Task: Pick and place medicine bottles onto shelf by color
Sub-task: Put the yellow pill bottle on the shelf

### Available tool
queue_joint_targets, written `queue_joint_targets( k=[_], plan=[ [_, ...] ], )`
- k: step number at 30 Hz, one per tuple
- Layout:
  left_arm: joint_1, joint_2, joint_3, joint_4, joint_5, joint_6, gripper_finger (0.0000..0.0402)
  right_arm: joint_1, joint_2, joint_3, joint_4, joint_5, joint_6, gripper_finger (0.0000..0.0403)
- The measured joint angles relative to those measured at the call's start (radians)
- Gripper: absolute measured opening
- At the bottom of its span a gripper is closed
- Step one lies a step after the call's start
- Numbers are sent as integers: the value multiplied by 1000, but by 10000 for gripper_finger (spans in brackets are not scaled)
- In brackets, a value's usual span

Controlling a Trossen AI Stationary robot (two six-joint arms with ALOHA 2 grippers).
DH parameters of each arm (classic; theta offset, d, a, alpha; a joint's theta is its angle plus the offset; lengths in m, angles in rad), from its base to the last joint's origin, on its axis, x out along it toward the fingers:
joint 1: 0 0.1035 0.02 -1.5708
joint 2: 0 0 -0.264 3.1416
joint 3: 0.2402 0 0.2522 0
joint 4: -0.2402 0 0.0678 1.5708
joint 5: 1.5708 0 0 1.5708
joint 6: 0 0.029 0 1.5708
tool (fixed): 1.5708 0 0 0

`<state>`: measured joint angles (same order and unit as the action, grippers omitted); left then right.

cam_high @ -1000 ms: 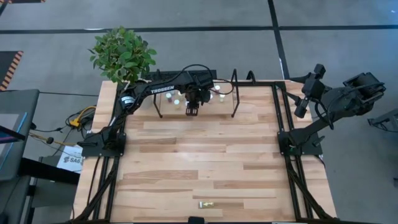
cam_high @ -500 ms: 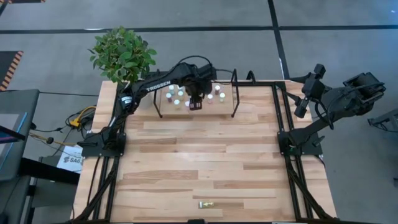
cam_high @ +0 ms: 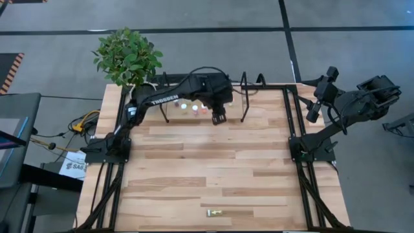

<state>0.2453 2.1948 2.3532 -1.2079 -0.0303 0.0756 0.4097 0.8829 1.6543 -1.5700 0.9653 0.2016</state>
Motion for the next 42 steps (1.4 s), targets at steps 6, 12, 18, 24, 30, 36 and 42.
queue_joint_targets(
  k=[6, 12, 18, 24, 30, 36, 42],
  plan=[
    [-112, 0, 0, 17, 0, -47, 176, 0, 0, 0, 0, 0, 0, 260],
    [-263, 0, -1, -94, -1, -118, 176, 0, 0, 0, 0, 0, 0, 260],
    [-486, 0, -3, -174, -62, -249, 176, 0, 0, 0, 0, 0, 0, 260],
    [-661, -1, -131, -72, -180, -397, 176, 0, 0, 0, 0, 0, 0, 260],
    [-715, 2, -265, 128, -60, -633, 178, 0, 0, 0, 0, 0, 0, 260],
    [-740, 0, -372, 351, 28, -898, 179, 0, 0, 0, 0, 0, 0, 260],
    [-766, 9, -428, 517, 72, -1020, 179, 0, 0, 0, 0, 0, 0, 260]
  ],
)
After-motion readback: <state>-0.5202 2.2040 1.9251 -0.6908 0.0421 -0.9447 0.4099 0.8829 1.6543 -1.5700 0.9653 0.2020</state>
